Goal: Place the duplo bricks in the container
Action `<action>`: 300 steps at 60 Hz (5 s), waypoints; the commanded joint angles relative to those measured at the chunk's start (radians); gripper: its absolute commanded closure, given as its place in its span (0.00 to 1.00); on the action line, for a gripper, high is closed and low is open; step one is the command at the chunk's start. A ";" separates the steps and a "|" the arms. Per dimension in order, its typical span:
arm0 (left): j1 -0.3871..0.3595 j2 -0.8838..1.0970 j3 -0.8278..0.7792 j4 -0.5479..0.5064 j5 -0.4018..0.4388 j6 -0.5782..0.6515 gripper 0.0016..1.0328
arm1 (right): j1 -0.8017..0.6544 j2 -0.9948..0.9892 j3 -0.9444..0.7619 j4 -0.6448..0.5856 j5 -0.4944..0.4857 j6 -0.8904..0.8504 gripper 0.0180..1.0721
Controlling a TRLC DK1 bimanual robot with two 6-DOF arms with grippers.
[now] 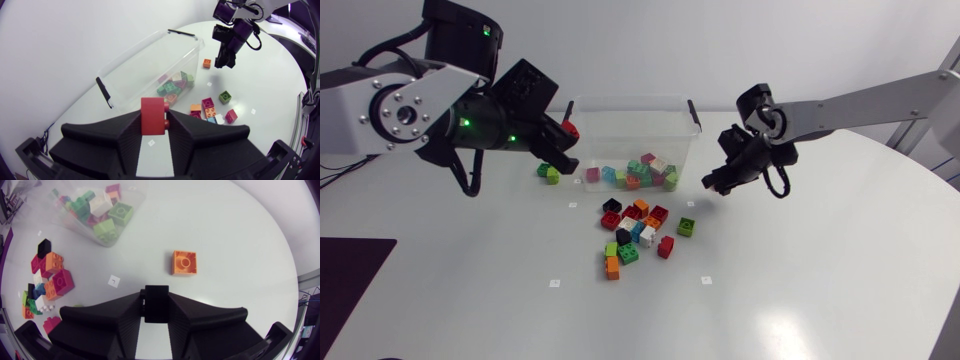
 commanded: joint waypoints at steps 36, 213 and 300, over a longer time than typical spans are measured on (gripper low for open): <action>0.073 0.287 0.240 0.146 0.074 -0.124 0.76 | 0.120 -0.274 0.037 -0.070 0.004 0.109 0.83; 0.398 0.460 0.197 0.060 0.248 -0.041 0.04 | 0.072 -0.255 0.146 -0.011 -0.025 0.148 0.17; 0.271 0.808 0.352 0.158 0.054 -0.255 0.41 | -0.121 -0.116 -0.028 0.163 -0.077 0.046 0.17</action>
